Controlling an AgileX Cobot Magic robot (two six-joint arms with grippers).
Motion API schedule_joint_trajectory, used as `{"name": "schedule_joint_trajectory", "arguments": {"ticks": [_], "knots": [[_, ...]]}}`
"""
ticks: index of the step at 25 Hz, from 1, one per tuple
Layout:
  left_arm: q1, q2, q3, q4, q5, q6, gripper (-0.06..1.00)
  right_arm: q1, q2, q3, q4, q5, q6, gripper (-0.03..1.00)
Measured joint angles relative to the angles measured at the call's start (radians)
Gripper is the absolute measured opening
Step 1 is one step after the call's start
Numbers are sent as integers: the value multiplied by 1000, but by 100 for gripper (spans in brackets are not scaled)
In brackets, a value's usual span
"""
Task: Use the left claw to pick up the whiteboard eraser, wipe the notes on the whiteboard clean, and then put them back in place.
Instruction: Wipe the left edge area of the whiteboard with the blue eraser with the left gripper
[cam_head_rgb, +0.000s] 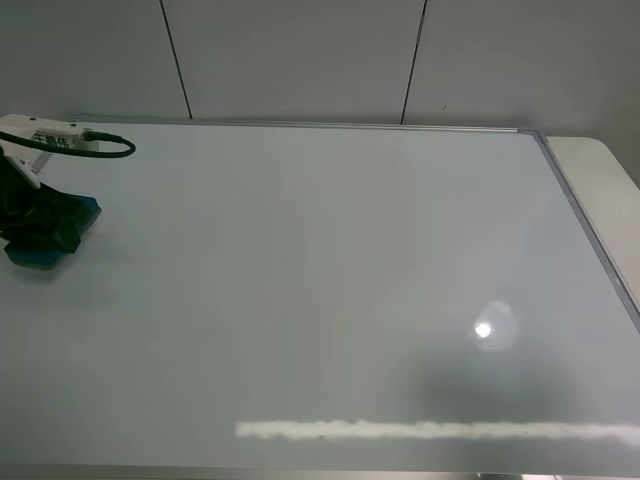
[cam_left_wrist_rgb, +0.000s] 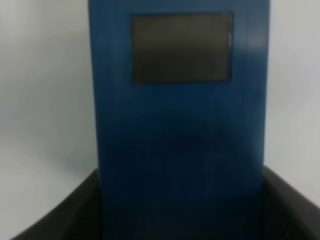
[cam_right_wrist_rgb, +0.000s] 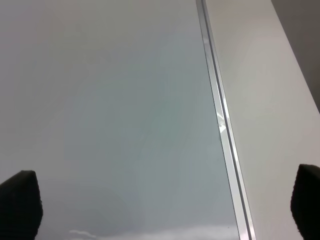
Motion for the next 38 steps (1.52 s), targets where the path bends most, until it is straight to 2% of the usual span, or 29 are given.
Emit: {"name": "schedule_joint_trajectory", "arguments": {"ticks": [4,10,14,23,36,38], "knots": [[59,0,1,3,-20,5,55,0,0,0,0,0,0,99],[64,-1,71,-35,-134,26,55,0,0,0,0,0,0,99],[64,-1,105,-60,-169,45,55,0,0,0,0,0,0,99],[64,-1,105,-64,-169,126,55,0,0,0,0,0,0,99],[64,-1,105,-67,-169,133,55,0,0,0,0,0,0,99],[64,-1,105,-67,-169,136,63,0,0,0,0,0,0,99]]}}
